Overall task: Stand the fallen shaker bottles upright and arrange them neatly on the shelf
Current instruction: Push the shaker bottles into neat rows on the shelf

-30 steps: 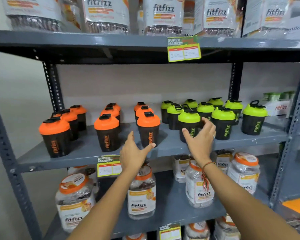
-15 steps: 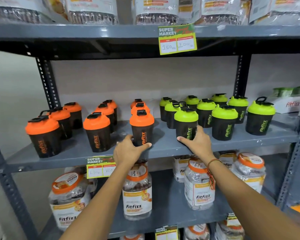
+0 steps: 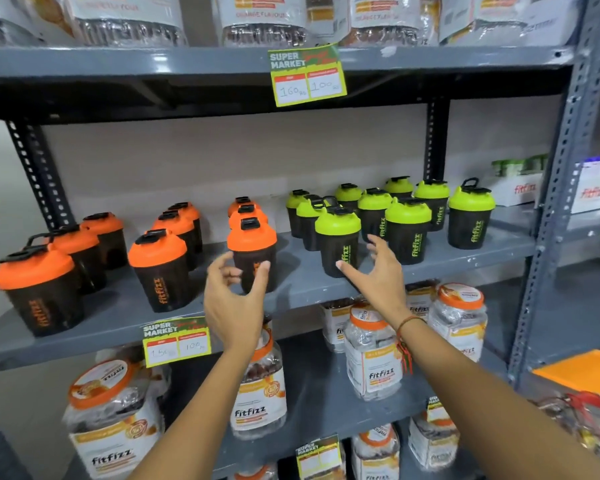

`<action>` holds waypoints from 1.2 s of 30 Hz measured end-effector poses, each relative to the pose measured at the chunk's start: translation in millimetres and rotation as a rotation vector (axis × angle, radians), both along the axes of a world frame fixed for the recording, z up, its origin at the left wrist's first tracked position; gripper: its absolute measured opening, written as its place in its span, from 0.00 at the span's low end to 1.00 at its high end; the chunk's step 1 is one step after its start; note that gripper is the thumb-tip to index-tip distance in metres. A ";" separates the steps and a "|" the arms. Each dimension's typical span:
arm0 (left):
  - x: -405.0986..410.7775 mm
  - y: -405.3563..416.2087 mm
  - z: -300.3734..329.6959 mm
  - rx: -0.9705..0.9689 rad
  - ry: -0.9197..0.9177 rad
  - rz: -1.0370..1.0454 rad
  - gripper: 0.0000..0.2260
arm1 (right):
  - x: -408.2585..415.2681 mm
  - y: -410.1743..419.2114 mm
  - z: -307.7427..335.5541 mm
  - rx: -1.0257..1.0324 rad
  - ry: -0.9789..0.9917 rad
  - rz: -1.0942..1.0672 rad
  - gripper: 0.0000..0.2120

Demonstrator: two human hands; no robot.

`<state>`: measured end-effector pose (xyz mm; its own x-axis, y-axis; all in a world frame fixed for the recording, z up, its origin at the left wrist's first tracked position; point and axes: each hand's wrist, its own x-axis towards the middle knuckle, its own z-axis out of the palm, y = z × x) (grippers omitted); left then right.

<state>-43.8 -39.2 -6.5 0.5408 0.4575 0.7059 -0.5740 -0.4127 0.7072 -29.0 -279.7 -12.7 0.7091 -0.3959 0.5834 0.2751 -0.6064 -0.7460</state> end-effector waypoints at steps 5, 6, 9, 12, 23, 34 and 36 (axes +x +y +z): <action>-11.1 -61.7 6.4 0.164 -0.089 -0.211 0.17 | -17.8 -33.3 10.2 0.007 -0.263 -0.140 0.22; -12.7 -76.2 6.3 0.211 -0.094 -0.253 0.15 | -20.5 -44.6 13.6 0.017 -0.315 -0.175 0.18; -11.5 -120.8 0.7 0.393 -0.050 -0.372 0.11 | -24.1 -85.2 21.9 0.039 -0.435 -0.287 0.13; -2.9 -164.5 -5.3 0.586 0.051 -0.405 0.18 | -22.0 -132.1 23.8 0.091 -0.416 -0.399 0.19; 57.9 -267.4 8.0 0.595 0.521 -0.153 0.48 | 29.4 -267.1 17.4 -0.088 0.235 -0.287 0.47; 60.9 -289.9 9.7 0.561 0.508 -0.075 0.35 | 41.5 -296.9 8.8 -0.203 0.163 -0.242 0.35; 58.9 -291.1 9.6 0.567 0.505 -0.066 0.35 | 40.9 -297.9 7.4 -0.197 0.166 -0.227 0.34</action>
<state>15.1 -330.3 3.1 0.8740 0.0542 0.4828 -0.2731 -0.7671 0.5805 11.9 -577.6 -5.3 0.7074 -0.4459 0.5484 0.0014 -0.7750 -0.6320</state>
